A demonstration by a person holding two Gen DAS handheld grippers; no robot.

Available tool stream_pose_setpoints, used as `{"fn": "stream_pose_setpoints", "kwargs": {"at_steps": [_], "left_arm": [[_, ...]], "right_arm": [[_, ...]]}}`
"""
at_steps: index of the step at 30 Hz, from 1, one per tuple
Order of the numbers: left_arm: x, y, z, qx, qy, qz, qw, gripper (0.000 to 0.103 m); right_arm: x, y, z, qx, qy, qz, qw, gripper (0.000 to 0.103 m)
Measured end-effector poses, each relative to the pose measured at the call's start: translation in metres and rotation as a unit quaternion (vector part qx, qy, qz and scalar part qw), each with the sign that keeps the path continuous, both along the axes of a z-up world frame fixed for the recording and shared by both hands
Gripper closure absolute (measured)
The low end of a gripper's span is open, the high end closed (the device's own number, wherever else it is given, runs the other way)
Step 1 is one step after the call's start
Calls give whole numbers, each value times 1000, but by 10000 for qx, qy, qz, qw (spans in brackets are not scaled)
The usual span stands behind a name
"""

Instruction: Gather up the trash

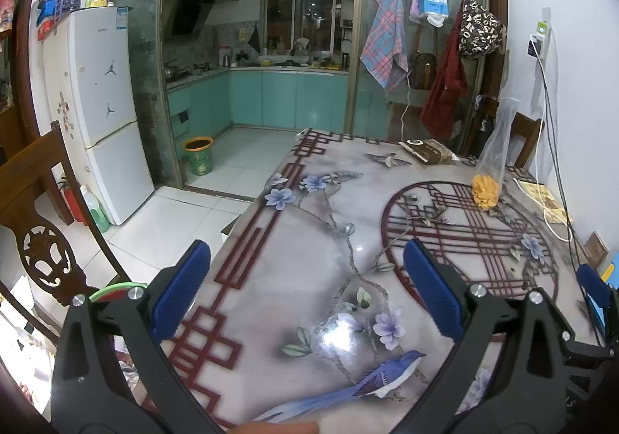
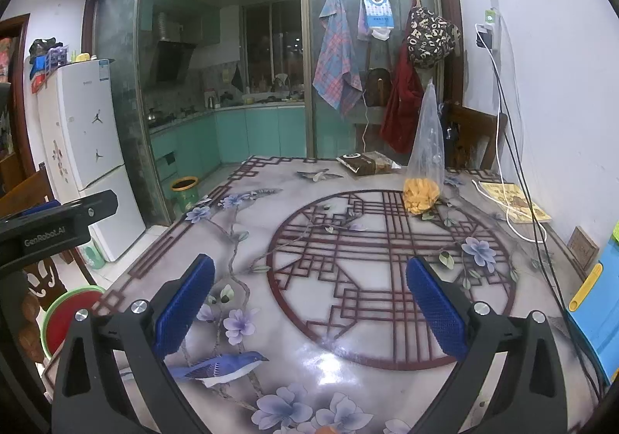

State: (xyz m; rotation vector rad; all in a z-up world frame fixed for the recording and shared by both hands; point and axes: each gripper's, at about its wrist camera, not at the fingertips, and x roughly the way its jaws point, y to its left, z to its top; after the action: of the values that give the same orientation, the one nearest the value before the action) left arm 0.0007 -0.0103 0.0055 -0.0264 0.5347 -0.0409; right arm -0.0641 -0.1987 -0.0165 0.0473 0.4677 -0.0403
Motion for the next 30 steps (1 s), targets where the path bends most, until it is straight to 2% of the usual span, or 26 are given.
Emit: {"fn": "stream_pose_setpoints", "kwargs": {"at_steps": [24,30], "left_arm": [[-1,5,-2,10,17,1,10000,5],[-3,6,-7,121,47,8,9999,5]], "right_arm": [[0,0,-1,-10,29,10,10000,7],[-2,-4,-7,-75,90,-7,9999,7]]}}
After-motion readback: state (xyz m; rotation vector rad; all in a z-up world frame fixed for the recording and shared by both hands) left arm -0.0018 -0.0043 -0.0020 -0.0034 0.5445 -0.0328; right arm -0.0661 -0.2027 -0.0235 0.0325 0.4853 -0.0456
